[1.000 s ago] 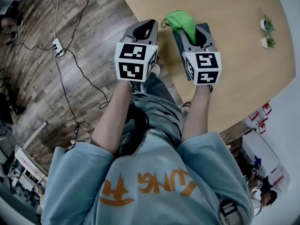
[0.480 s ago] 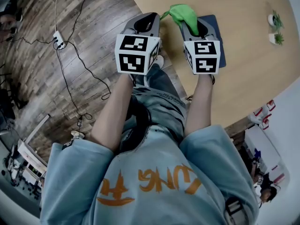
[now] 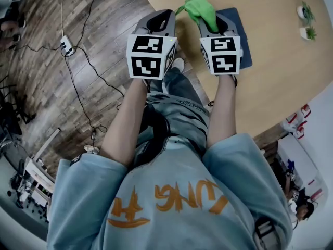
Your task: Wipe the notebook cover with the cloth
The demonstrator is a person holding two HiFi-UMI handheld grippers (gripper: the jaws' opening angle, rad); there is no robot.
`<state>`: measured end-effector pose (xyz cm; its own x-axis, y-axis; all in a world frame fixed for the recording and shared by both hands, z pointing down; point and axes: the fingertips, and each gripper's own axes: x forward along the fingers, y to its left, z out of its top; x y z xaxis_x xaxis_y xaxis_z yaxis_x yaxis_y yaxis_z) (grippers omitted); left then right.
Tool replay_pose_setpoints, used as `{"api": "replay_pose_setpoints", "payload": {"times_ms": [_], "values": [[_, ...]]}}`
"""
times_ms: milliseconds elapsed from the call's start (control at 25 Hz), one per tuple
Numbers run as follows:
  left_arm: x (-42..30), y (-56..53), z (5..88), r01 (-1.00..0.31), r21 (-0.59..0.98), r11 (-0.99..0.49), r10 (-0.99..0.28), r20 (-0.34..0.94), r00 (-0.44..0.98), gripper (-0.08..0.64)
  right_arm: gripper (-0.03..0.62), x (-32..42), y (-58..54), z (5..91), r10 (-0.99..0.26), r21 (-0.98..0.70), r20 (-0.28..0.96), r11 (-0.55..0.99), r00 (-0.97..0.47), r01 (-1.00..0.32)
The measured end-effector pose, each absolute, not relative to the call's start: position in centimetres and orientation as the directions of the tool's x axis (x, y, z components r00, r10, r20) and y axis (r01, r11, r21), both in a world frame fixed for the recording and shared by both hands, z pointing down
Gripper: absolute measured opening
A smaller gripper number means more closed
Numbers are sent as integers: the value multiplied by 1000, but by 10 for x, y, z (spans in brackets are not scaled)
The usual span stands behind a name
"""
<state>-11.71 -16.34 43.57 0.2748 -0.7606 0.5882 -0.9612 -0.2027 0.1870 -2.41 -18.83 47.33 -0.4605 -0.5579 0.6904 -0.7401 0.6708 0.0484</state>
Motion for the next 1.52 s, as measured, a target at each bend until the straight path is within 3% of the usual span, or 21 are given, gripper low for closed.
{"api": "replay_pose_setpoints", "payload": {"times_ms": [1520], "values": [[-69,-118,448,-933,155,-323,-705,618,347,19,109,17,-140,472,-579,8,690,605,-434,-796]]}}
